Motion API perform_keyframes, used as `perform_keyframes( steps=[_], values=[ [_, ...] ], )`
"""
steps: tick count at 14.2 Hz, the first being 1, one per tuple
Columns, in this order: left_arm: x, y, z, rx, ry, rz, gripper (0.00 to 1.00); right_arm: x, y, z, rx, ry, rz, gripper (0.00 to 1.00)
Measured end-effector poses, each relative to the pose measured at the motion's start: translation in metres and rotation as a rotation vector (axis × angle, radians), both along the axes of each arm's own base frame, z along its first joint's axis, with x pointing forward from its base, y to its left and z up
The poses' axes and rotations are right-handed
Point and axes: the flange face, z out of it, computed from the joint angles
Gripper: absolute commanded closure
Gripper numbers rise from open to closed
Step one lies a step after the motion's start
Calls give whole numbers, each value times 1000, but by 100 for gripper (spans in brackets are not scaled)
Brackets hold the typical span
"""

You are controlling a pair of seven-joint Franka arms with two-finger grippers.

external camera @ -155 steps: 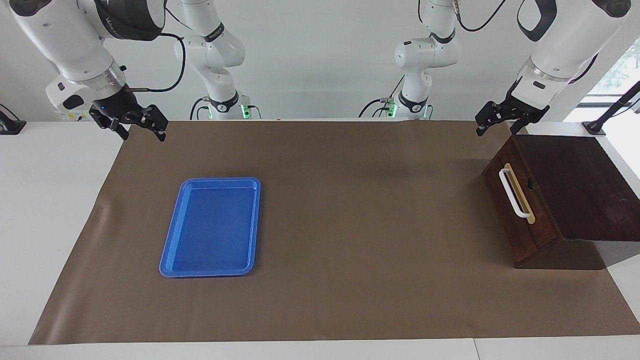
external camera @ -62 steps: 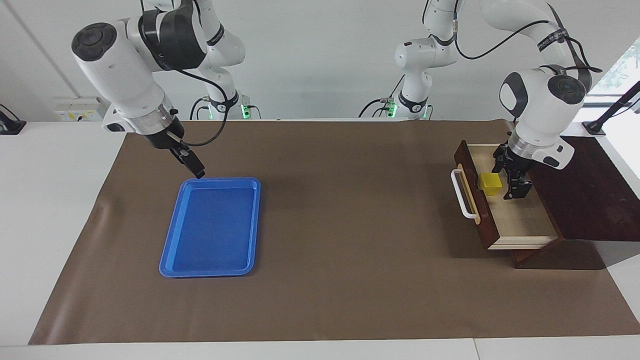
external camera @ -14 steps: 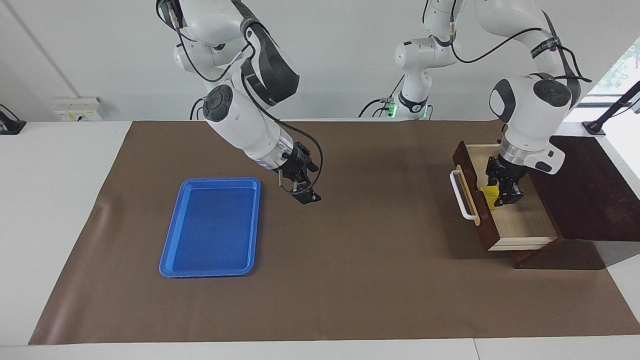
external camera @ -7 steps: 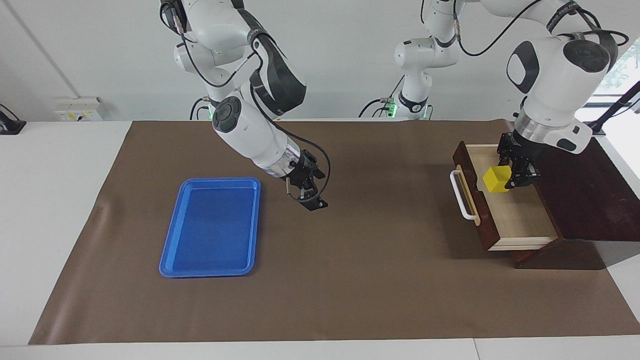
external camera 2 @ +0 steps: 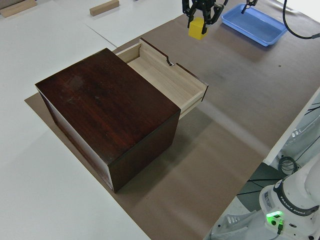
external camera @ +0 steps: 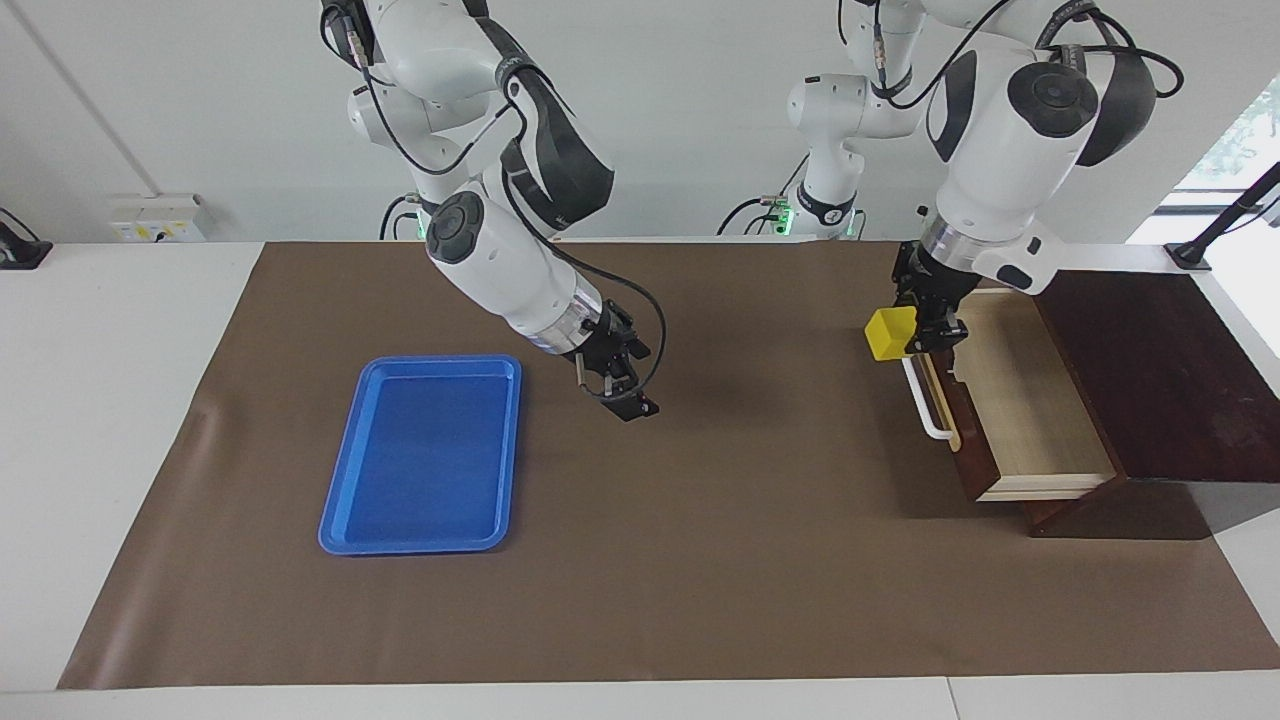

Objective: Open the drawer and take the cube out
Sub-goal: 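Lift the yellow cube out of the drawer with the left gripper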

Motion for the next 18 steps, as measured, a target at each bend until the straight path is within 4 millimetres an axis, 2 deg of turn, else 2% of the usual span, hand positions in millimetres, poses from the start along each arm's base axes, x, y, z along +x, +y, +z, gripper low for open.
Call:
perform_keyframes(
  steps=[4,6,9,13,18],
  values=[
    [-24,-87,-13,-8,-25,51,100,0,0,0,0,0,0,6],
    [-34,-111,-27,-6,-25,47,100,0,0,0,0,0,0,6],
    [-34,-115,-38,-6,-26,55,100,0,0,0,0,-1,0,6],
    [-33,-114,-38,-7,-31,65,100,-1,3,0,0,-1,4,6],
    [-32,-115,-38,-15,-44,75,100,-10,18,-3,-12,8,38,6]
  ],
)
